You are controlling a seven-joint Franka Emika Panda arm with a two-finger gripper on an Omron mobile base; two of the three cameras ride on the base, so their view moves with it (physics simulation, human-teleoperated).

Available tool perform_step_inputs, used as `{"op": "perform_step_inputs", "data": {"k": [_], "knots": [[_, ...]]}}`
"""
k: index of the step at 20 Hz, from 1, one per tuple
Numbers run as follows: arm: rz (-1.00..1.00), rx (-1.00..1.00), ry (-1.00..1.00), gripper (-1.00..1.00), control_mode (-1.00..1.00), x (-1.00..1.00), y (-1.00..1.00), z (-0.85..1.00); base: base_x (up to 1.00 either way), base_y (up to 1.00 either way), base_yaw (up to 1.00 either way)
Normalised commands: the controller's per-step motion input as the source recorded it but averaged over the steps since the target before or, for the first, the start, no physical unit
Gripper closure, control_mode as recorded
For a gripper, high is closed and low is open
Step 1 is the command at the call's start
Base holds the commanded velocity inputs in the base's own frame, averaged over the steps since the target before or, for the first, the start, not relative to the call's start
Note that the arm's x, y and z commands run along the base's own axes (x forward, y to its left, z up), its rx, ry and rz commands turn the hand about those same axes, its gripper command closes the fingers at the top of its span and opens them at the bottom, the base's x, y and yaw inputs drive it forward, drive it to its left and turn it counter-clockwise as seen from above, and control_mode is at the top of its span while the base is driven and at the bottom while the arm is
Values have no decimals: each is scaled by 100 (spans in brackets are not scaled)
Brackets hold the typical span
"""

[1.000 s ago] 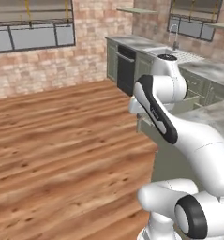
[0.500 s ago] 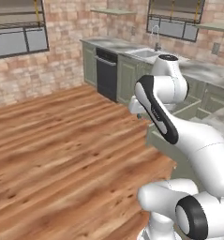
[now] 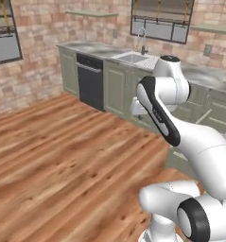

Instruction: Restock the sink supplies by placing the sponge and soap dispenser on the counter and next to the sink. Make sure the soap dispenser is upright.

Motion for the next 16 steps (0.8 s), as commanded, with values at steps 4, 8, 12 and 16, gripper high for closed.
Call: {"op": "perform_step_inputs", "data": {"k": [4, 8, 12, 16], "knots": [[0, 0, 0, -100, 100, 0, 0, 0, 67, 46, -40], [0, 0, 0, -100, 100, 0, 0, 0, 52, 56, -41], [0, 0, 0, -100, 100, 0, 0, 0, 44, 63, -40], [0, 0, 0, -100, 100, 0, 0, 0, 51, 53, -43]]}}
